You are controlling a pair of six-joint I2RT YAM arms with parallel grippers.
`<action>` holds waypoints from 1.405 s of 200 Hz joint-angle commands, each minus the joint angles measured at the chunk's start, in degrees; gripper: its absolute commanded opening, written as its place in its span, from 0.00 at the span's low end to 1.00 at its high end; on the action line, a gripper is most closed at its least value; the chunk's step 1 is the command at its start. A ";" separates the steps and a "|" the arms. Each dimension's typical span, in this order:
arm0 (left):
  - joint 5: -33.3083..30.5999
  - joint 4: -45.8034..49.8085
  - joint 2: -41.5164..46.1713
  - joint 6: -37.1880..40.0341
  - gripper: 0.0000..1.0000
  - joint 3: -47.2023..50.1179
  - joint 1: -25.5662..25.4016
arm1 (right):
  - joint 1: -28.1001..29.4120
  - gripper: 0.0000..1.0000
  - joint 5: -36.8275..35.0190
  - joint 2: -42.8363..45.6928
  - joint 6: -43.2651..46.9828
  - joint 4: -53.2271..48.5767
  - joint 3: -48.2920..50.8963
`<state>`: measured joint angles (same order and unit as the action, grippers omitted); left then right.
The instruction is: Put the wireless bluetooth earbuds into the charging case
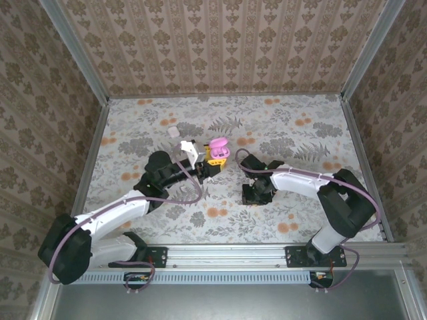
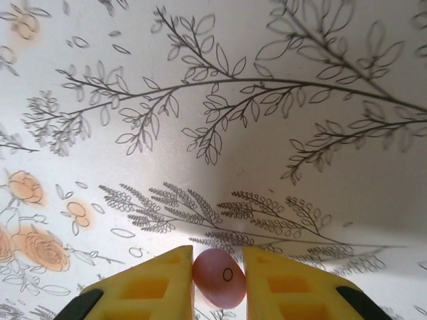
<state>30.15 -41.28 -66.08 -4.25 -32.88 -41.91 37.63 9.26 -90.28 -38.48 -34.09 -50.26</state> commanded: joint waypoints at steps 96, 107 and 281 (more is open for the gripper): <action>-2.37 -6.68 -11.52 2.06 0.34 -3.32 -0.92 | -1.69 0.24 -8.43 21.77 3.18 -17.57 -19.50; -3.07 -7.29 -12.40 2.66 0.34 -3.49 -1.47 | -1.67 0.25 -7.71 21.73 2.98 -16.78 -21.58; -6.59 -8.29 -16.26 4.69 0.34 -6.22 -4.39 | 2.27 0.24 -7.32 11.60 -0.11 -7.18 -32.36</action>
<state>23.92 -47.18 -81.71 -0.97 -37.08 -45.78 39.31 3.16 -77.76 -37.52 -42.48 -80.71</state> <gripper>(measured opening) 0.372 0.246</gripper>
